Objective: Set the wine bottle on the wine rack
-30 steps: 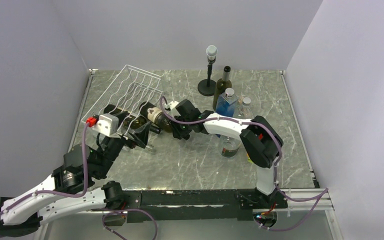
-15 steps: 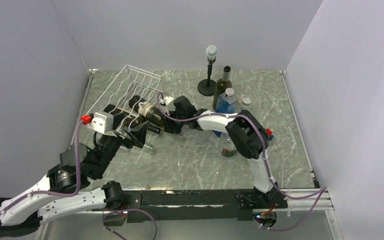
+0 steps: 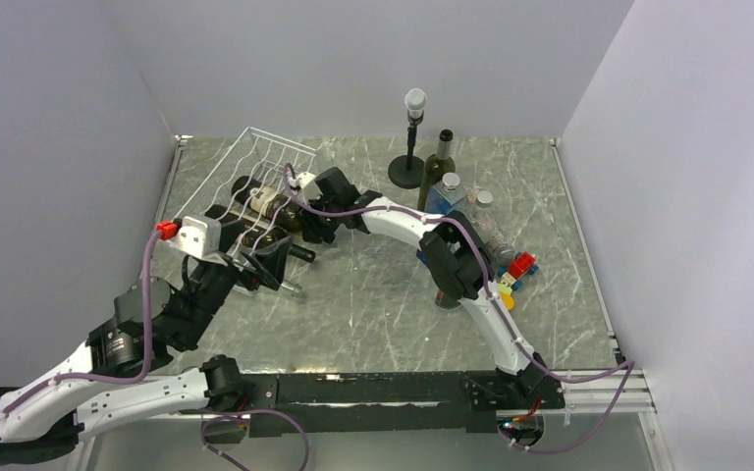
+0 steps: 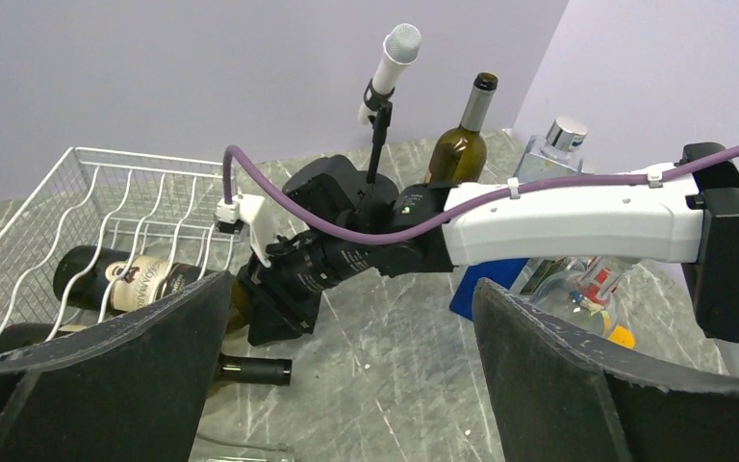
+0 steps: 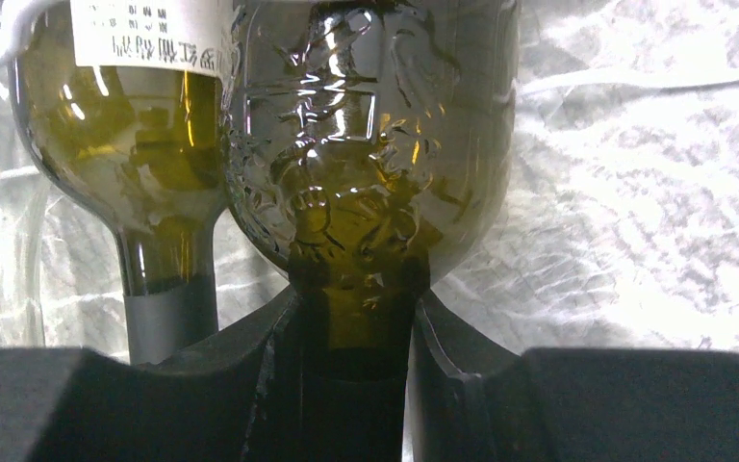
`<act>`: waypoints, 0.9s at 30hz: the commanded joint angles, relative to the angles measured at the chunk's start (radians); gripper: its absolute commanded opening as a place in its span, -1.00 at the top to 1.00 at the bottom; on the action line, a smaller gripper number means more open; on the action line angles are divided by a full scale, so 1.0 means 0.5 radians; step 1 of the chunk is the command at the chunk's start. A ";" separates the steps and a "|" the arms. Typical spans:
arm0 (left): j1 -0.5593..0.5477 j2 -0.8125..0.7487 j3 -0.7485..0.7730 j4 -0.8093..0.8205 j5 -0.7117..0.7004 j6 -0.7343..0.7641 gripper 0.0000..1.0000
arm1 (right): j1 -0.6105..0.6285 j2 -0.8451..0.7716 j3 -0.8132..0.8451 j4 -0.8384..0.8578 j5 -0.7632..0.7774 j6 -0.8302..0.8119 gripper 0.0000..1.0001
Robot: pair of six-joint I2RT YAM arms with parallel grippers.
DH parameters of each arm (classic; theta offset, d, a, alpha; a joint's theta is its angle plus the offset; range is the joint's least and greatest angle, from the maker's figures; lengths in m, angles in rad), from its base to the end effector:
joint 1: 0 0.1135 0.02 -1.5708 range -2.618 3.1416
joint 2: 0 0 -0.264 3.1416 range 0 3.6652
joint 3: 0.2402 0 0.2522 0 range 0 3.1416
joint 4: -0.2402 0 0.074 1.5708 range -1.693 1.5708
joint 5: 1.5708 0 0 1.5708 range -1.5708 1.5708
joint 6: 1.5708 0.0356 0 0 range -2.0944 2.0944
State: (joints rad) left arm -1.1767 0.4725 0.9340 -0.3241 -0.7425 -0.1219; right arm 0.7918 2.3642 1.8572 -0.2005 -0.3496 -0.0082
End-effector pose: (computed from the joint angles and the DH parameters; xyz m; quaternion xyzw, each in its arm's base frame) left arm 0.0517 -0.0617 0.4102 0.0717 0.6666 -0.2350 0.7037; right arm 0.3659 0.3879 0.1624 -0.4153 0.7955 0.3033 0.3205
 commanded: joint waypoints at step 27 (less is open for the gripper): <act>-0.003 0.087 0.048 -0.019 -0.054 -0.053 -0.99 | 0.045 0.146 0.627 0.226 0.011 -0.001 -0.07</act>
State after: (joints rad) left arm -1.1767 0.5091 0.9371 -0.3313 -0.7506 -0.1280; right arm 0.8032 2.4901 2.0834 -0.2832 -0.3363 -0.0135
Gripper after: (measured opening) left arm 0.994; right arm 0.466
